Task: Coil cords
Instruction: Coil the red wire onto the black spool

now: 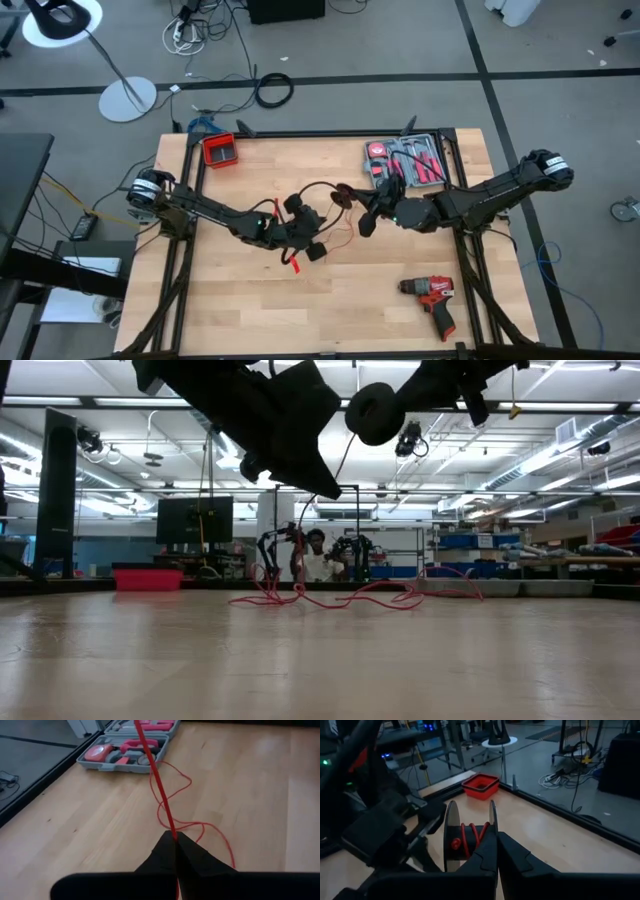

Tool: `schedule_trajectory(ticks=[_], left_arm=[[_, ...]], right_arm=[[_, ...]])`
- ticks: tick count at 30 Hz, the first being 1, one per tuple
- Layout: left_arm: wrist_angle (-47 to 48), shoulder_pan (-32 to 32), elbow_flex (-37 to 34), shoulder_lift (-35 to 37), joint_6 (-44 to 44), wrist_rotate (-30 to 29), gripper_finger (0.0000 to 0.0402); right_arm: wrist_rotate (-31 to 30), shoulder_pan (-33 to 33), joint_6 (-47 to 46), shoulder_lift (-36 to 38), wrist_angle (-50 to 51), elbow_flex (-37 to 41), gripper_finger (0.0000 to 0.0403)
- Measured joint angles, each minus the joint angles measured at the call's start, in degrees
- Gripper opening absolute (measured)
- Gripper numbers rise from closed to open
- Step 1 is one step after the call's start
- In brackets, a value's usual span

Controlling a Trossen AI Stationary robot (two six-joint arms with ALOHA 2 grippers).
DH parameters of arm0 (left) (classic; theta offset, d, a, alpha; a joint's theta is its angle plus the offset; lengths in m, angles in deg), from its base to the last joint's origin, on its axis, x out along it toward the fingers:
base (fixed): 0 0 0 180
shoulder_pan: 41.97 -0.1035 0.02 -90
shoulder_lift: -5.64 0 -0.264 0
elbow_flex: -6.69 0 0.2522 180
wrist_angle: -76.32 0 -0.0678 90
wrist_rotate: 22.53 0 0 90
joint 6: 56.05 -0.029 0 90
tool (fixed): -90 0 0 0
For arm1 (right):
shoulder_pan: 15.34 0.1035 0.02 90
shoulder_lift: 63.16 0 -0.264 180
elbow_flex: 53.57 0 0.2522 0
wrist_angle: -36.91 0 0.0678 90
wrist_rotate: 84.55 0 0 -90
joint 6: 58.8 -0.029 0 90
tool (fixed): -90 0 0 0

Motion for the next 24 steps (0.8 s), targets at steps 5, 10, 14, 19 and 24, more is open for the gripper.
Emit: schedule_trajectory(ticks=[5, 10, 14, 19, 24], left_arm=[[-2.6, 0.3, 0.0, -0.5, 0.8, 0.6, 0.0000], [-4.0, 0.7, 0.0, -1.6, 0.7, 1.2, 0.0000], [-5.8, 0.8, 0.0, -1.6, -1.3, 1.2, 0.0000], [-9.6, 0.8, 0.0, -1.6, -4.6, 1.9, 0.0000], [-10.9, 0.8, 0.0, -1.6, -6.8, 3.7, 0.0000]], right_arm=[[0.0, -1.2, 1.8, 0.0, -1.0, 0.0, 0.0000], [1.4, -2.7, 3.2, 0.0, -1.6, 0.0, 0.0000], [2.1, -3.2, 3.3, 0.0, -1.7, 0.0, 0.0000], [1.9, -3.3, 4.6, 0.0, -1.8, 0.0, 0.0000], [2.0, -3.3, 3.5, 0.0, -1.1, 0.0, 0.0000]])
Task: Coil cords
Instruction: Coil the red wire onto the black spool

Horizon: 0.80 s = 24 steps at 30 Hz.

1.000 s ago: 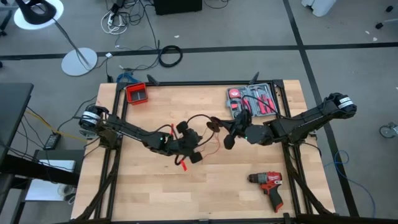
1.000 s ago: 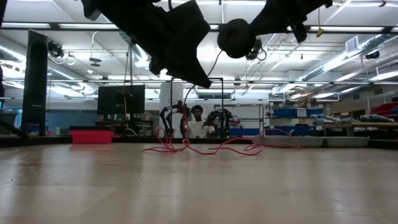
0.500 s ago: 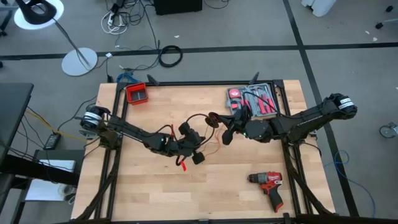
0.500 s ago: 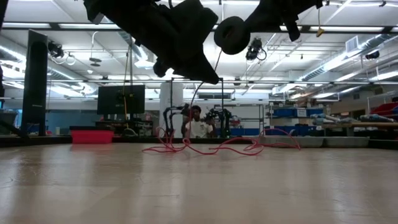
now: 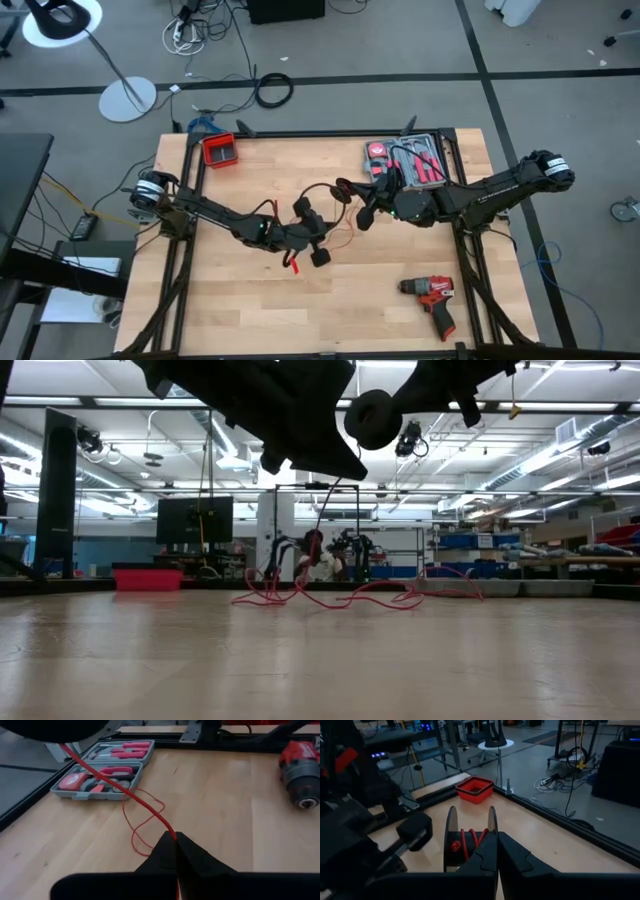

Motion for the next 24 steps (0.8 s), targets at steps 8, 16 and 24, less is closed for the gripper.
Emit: schedule_trajectory(ticks=[8, 16, 24], left_arm=[[-1.5, 0.0, 0.0, 0.0, -2.1, 0.9, 0.0000], [-2.9, 0.0, 0.0, 0.0, -3.2, 0.8, 0.0000], [-1.4, 0.0, 0.0, 0.0, -1.2, -1.3, 0.0000]], right_arm=[[-1.8, 1.7, -0.3, 0.0, 1.6, 0.0, 0.0000], [-1.6, 1.2, 1.0, 0.0, 0.4, 0.0, 0.0000], [-1.4, 0.1, 1.2, 0.0, -0.2, 0.0, 0.0000]])
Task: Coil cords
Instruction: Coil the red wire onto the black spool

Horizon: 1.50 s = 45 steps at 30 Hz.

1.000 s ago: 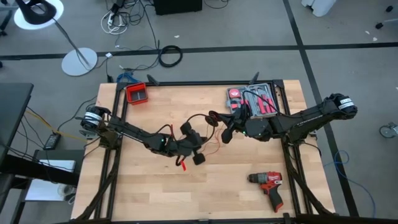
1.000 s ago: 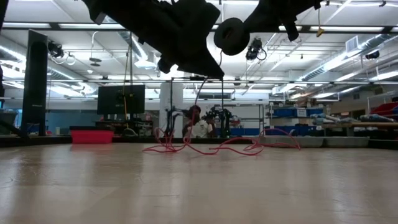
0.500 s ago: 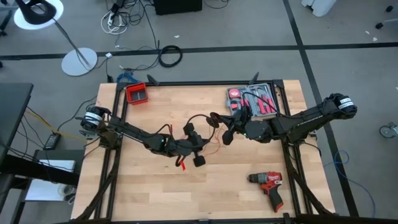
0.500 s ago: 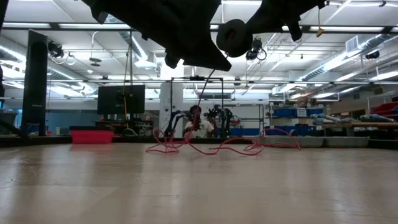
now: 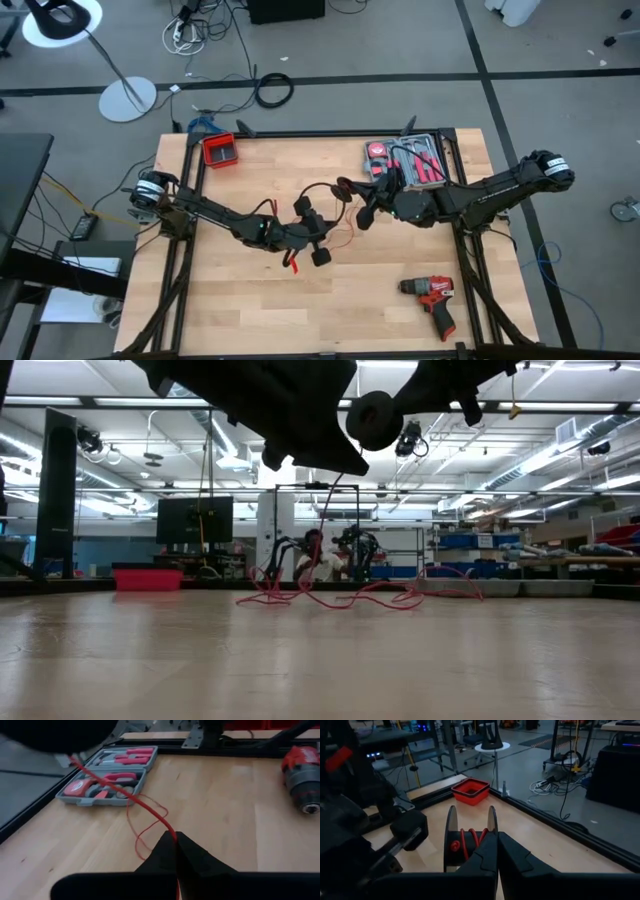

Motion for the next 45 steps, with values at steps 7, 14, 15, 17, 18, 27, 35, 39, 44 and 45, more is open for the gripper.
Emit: schedule_trajectory(ticks=[7, 14, 15, 17, 18, 27, 35, 39, 44, 45], left_arm=[[0.4, -0.5, 0.0, 0.0, 6.0, -2.0, 0.0000], [-1.1, -1.6, 0.0, 0.0, 7.7, -2.1, 0.0000], [-1.1, -1.8, 0.0, 0.0, 8.1, -1.9, 0.0000], [-1.0, -1.9, 0.0, 0.0, 8.7, -0.9, 0.0000], [-0.7, -2.0, 0.0, 0.0, 8.8, -0.6, 0.0000], [1.8, -2.2, 0.0, 0.0, 10.3, -0.5, 0.0000], [0.8, -3.3, 0.2, 0.0, 10.2, -0.6, 0.0000], [1.0, -4.2, 2.3, 0.0, 8.8, 2.1, 0.0000], [9.4, -4.5, 7.4, 0.0, 6.6, 4.4, 0.0000], [12.4, -4.5, 8.9, 0.0, 6.0, 4.4, 0.0000]], right_arm=[[0.7, 0.0, -2.7, 0.0, -4.2, 0.0, 0.0000], [0.2, -1.3, -3.1, -4.6, -10.3, -0.1, 0.0000], [0.2, -1.7, -2.6, -5.9, -11.1, -0.1, 0.0000], [0.3, -2.7, -1.6, -8.3, -12.6, -0.1, 0.0000], [0.2, -3.2, -1.2, -9.2, -13.0, -0.1, 0.0000], [4.6, -5.6, -2.0, -13.1, -16.6, -0.1, 0.0000], [4.4, -5.8, -1.8, -13.2, -16.7, -0.1, 0.0000], [4.4, -6.3, 0.8, -14.1, -16.4, -0.1, 0.0000], [4.4, -6.3, 3.7, -14.8, -14.7, 0.0, 0.0000], [4.5, -6.2, 4.2, -14.8, -14.8, 0.0, 0.0000]])
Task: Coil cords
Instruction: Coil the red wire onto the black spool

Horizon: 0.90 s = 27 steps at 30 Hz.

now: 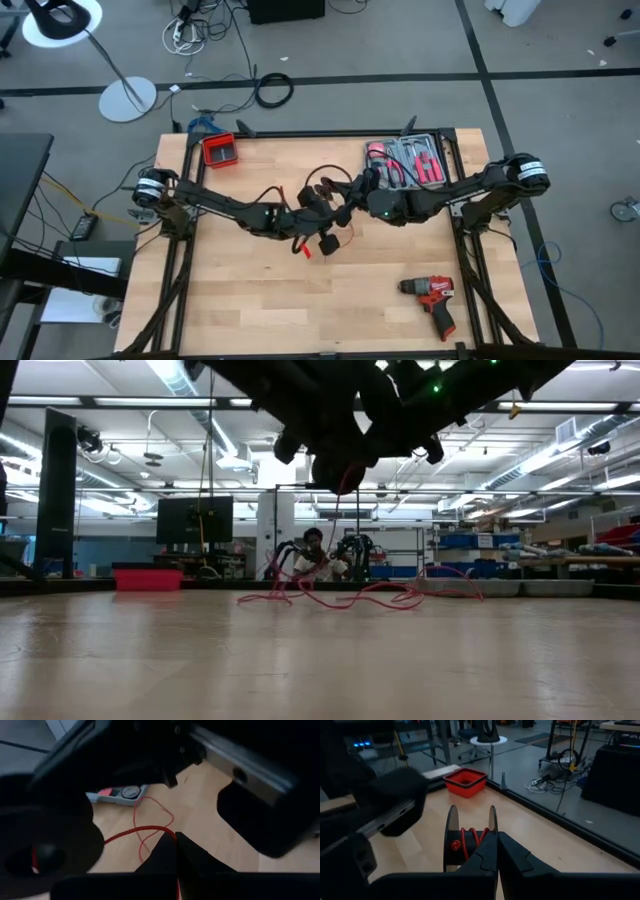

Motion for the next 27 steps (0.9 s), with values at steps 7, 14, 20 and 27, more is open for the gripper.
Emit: schedule_trajectory(ticks=[7, 14, 20, 27], left_arm=[[13.0, 0.0, 7.2, 0.0, -3.2, 0.0, 0.0000], [22.0, 0.4, 12.0, 0.2, -7.0, -1.2, 0.0000], [23.7, 0.8, 15.7, 0.2, -11.4, -3.5, 0.0000], [28.9, 0.8, 18.9, 0.2, -12.5, -5.9, 0.0000]], right_arm=[[0.1, 0.9, 2.9, 0.1, 0.3, 0.0, 0.0000], [2.6, 1.1, 3.7, 3.0, 3.3, 0.0, 0.0000], [6.2, 1.2, 4.3, 4.3, 4.6, 0.0, 0.0000], [6.4, 1.8, 4.7, 4.3, 5.1, 0.0, 0.0000]])
